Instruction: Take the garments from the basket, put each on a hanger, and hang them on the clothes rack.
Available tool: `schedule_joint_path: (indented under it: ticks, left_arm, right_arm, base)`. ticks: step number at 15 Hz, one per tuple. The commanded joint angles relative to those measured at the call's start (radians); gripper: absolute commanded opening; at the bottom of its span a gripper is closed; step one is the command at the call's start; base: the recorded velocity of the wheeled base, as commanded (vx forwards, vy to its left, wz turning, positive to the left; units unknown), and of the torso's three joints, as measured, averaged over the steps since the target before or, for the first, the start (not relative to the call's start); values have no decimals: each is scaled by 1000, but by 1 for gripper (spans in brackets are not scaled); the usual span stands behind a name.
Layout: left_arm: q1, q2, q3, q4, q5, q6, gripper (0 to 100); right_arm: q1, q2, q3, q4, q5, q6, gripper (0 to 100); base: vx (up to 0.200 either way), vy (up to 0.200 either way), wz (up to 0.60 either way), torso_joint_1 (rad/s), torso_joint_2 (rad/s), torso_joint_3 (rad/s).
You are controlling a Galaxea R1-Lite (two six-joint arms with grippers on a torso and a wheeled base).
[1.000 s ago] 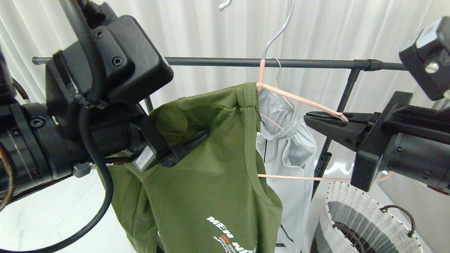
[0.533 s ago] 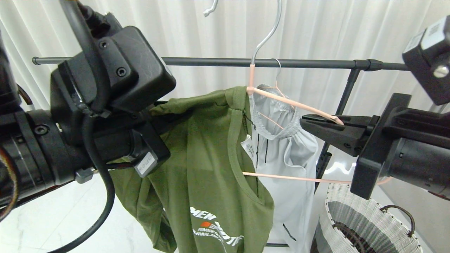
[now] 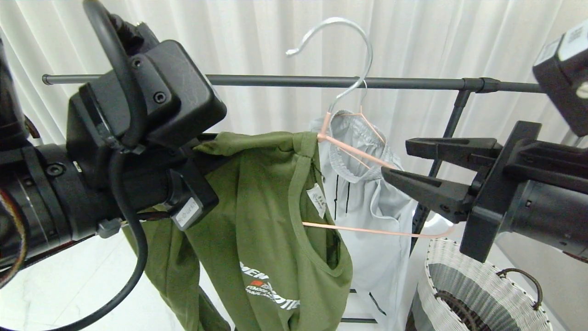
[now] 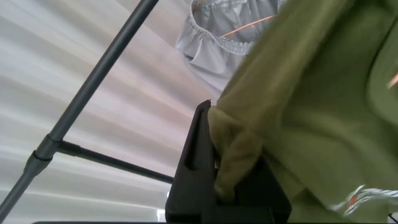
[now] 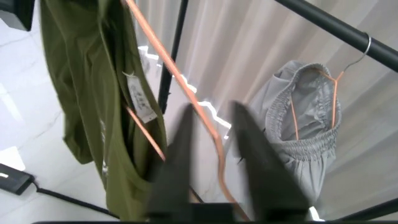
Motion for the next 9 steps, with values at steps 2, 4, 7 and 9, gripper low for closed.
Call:
schedule_joint_path:
  ticks: [2,4,7,9]
  left_arm:
    - [15,-6,10,-8,11,1,0]
    - [22,-3,50,-94,71,2,0]
    - [22,21,93,-227,174,2,0]
    - [25,44,101,-308,209,-1,0]
  right_arm:
    - [-18,-7,0,1,-1,-1,100]
    - [-31,-25,16,4,-3,-1,100]
    - [-29,-45,42,23,-1,-1,100]
    - [-29,-45,57,23,2,-1,100]
  base:
    - [0,0,0,0,0,0]
    - [0,0,0,0,0,0]
    - [0,0,0,0,0,0]
    - [0,0,0,0,0,0]
